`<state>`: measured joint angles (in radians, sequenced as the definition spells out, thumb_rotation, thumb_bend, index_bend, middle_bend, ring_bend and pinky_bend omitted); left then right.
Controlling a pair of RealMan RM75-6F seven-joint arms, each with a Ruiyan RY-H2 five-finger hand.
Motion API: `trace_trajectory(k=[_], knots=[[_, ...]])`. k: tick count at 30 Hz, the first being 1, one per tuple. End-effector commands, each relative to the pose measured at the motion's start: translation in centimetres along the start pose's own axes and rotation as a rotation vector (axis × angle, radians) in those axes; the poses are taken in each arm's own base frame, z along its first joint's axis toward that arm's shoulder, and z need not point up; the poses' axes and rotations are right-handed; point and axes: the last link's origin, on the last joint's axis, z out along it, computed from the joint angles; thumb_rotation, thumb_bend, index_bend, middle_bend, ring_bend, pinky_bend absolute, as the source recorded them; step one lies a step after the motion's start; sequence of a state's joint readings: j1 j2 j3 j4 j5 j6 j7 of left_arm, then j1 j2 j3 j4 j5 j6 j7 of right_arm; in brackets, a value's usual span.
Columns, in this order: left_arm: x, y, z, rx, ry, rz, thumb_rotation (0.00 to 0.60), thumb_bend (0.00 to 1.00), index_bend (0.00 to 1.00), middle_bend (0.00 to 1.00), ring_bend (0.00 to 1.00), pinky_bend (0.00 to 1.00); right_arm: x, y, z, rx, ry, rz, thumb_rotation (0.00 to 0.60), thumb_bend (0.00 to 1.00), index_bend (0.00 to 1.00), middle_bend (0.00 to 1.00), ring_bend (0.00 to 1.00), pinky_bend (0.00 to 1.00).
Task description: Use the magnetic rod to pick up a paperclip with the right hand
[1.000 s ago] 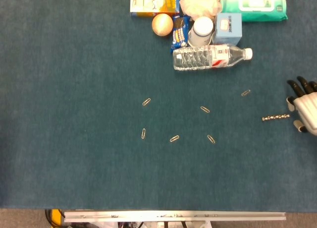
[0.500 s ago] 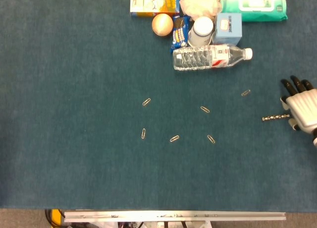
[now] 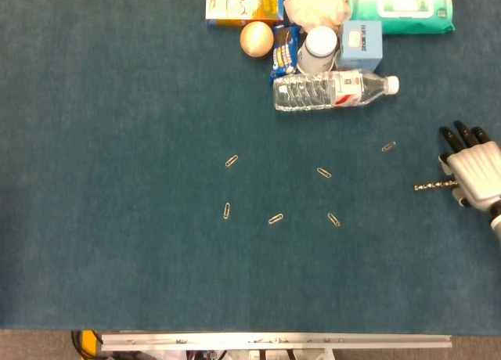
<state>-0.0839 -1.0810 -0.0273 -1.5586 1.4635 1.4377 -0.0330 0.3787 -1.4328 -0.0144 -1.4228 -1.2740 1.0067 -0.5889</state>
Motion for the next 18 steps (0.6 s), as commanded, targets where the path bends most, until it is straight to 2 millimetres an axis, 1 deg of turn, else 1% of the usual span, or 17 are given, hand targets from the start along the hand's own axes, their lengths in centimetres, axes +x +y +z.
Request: trace_trajectory(k=[1, 13, 18], knots=[[0.02, 0.01, -0.01, 0.000, 0.001, -0.001, 0.600, 0.22, 0.58, 0.47, 0.57, 0.83, 0.00, -0.07, -0.02, 0.003, 0.000, -0.002, 0.600, 0.21, 0.51, 0.11, 0.00, 0.16], [0.02, 0.02, -0.03, 0.000, 0.001, -0.001, 0.600, 0.22, 0.58, 0.47, 0.57, 0.83, -0.06, -0.25, 0.11, 0.008, -0.004, -0.007, 0.600, 0.22, 0.53, 0.11, 0.00, 0.16], [0.00, 0.01, -0.01, 0.000, 0.000, 0.000, 0.600, 0.22, 0.58, 0.47, 0.57, 0.83, 0.06, -0.40, 0.32, 0.009, -0.006, -0.002, 0.600, 0.25, 0.54, 0.11, 0.00, 0.16]])
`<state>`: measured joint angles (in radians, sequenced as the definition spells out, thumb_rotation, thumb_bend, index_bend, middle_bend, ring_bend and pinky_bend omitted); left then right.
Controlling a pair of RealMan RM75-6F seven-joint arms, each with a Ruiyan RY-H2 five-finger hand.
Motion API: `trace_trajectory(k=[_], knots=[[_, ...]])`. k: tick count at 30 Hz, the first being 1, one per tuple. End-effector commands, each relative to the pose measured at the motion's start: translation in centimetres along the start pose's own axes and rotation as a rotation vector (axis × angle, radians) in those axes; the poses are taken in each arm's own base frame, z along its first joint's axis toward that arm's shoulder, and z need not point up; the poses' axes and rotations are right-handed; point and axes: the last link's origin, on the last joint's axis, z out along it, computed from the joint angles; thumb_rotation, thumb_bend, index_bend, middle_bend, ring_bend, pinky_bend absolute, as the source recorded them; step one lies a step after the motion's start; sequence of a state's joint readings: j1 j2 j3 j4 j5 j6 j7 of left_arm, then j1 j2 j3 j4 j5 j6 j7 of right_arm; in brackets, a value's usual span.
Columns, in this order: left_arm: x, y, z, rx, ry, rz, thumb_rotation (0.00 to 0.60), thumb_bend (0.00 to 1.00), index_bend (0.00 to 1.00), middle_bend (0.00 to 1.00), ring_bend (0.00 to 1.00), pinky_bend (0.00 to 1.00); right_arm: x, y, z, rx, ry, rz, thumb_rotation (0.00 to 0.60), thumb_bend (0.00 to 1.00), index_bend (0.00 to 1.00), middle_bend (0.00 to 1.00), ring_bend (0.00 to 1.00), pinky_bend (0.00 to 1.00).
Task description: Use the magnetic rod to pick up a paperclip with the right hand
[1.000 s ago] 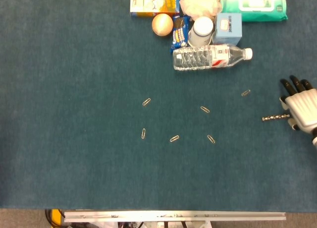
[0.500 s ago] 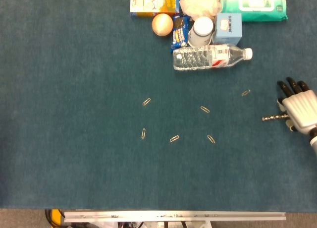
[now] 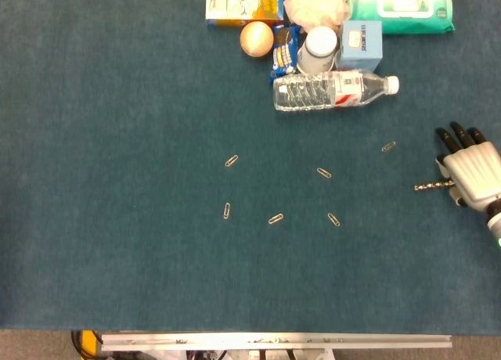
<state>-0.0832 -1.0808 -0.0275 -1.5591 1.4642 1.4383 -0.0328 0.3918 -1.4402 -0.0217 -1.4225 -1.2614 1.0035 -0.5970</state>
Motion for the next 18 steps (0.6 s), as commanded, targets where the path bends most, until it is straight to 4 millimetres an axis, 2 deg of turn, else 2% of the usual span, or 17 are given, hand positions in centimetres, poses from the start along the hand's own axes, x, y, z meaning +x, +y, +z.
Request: trace_trajectory(k=[1, 18], knots=[[-0.01, 0.00, 0.00, 0.000, -0.001, 0.001, 0.600, 0.22, 0.58, 0.47, 0.57, 0.83, 0.07, -0.11, 0.12, 0.003, -0.003, 0.004, 0.600, 0.25, 0.54, 0.11, 0.00, 0.16], [0.05, -0.02, -0.05, -0.001, 0.001, -0.001, 0.600, 0.22, 0.58, 0.47, 0.57, 0.83, -0.02, -0.27, 0.42, 0.006, -0.024, -0.006, 0.600, 0.26, 0.54, 0.11, 0.00, 0.16]])
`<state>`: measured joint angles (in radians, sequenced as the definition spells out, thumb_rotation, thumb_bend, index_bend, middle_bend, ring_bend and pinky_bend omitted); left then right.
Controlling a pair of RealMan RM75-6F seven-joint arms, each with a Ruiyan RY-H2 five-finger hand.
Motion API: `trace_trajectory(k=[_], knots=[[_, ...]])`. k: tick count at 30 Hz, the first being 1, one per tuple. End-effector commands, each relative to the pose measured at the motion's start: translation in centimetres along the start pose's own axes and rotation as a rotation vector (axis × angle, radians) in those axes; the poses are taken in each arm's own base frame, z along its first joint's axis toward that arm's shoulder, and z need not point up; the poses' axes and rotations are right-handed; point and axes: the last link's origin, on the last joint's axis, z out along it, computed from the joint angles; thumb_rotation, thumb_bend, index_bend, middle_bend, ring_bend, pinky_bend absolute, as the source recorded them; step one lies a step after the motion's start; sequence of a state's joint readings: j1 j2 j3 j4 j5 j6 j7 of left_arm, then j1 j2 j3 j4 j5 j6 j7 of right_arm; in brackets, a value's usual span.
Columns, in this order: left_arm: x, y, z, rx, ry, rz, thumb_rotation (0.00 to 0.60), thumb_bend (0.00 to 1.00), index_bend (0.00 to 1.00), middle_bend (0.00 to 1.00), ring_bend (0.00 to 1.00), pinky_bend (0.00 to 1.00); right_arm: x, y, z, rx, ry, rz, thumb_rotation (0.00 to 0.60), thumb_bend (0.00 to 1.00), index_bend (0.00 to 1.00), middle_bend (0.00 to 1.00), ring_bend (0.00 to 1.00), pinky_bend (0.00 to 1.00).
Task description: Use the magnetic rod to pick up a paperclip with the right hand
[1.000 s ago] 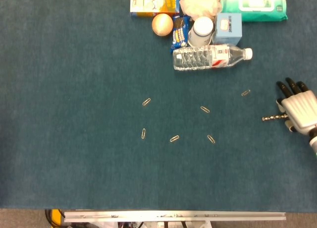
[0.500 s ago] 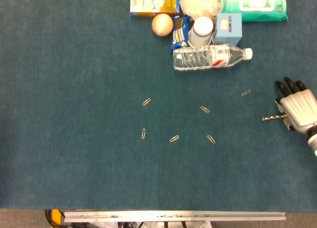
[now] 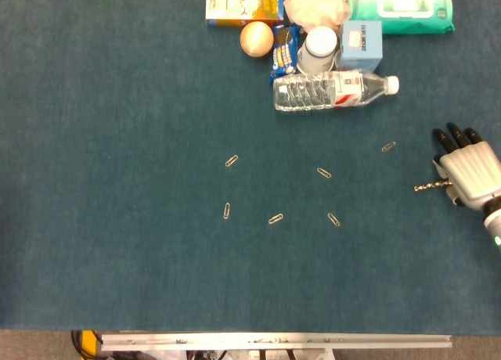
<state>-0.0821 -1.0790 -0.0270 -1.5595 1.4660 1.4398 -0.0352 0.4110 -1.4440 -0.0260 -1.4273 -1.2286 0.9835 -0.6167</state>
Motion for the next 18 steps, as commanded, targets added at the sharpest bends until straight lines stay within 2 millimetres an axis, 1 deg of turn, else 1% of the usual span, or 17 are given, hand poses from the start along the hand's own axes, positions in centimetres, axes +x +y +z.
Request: trace_trajectory(k=[1, 12, 18], knots=[[0.00, -0.01, 0.00, 0.001, 0.000, 0.000, 0.600, 0.22, 0.58, 0.47, 0.57, 0.83, -0.05, 0.03, 0.04, -0.001, -0.004, -0.001, 0.600, 0.27, 0.54, 0.11, 0.00, 0.16], [-0.02, 0.03, 0.00, -0.001, -0.001, 0.002, 0.600, 0.22, 0.58, 0.47, 0.57, 0.83, -0.13, 0.00, 0.15, -0.005, -0.014, 0.002, 0.600, 0.31, 0.58, 0.11, 0.00, 0.16], [-0.01, -0.01, 0.00, -0.001, 0.000, 0.002, 0.600, 0.22, 0.58, 0.47, 0.57, 0.83, -0.09, 0.00, 0.13, -0.007, -0.014, 0.004, 0.600, 0.32, 0.60, 0.12, 0.00, 0.16]])
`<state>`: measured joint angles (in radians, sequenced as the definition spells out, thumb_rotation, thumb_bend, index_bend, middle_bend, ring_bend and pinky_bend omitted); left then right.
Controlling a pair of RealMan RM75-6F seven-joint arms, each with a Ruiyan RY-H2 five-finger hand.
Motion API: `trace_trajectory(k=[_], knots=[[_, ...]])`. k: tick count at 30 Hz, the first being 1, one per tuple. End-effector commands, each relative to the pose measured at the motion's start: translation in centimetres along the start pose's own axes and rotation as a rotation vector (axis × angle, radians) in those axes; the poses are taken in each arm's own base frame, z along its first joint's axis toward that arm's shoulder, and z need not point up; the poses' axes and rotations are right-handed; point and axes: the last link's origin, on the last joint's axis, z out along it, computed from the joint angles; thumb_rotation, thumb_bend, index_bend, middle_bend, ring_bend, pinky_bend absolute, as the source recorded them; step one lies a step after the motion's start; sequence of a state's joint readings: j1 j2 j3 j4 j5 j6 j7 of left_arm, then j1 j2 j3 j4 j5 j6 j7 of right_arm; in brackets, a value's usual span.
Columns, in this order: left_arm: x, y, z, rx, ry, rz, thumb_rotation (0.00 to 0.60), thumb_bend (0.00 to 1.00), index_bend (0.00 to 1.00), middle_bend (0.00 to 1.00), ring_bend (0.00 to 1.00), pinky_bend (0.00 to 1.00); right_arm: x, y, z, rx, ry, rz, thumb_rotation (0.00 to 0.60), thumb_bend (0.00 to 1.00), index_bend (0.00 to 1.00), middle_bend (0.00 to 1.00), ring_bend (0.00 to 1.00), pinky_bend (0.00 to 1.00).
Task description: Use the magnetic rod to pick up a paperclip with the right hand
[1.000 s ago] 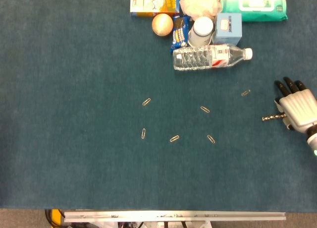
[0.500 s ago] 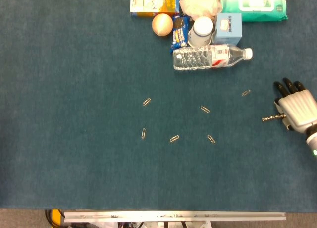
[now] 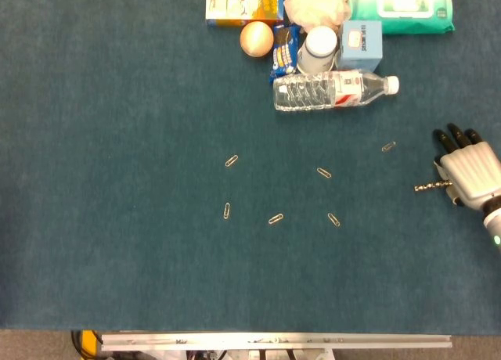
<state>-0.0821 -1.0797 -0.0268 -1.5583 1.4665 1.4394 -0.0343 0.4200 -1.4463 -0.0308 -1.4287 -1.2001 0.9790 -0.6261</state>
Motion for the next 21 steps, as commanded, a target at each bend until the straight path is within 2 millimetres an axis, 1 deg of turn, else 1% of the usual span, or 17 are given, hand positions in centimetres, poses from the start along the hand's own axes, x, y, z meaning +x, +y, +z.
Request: trace_trajectory(k=[1, 7, 21], knots=[[0.0, 0.0, 0.0, 0.000, 0.000, 0.000, 0.600, 0.22, 0.58, 0.47, 0.57, 0.83, 0.0, 0.0, 0.0, 0.001, 0.001, 0.001, 0.600, 0.32, 0.60, 0.12, 0.00, 0.16], [0.0, 0.0, 0.0, 0.001, 0.000, -0.001, 0.600, 0.22, 0.58, 0.47, 0.57, 0.83, 0.4, 0.1, -0.3, 0.003, 0.015, 0.011, 0.600, 0.32, 0.61, 0.12, 0.00, 0.16], [0.1, 0.0, -0.1, 0.001, 0.002, -0.005, 0.600, 0.22, 0.58, 0.47, 0.57, 0.83, 2.2, 0.1, -1.1, 0.013, 0.074, 0.027, 0.600, 0.32, 0.62, 0.12, 0.00, 0.16]])
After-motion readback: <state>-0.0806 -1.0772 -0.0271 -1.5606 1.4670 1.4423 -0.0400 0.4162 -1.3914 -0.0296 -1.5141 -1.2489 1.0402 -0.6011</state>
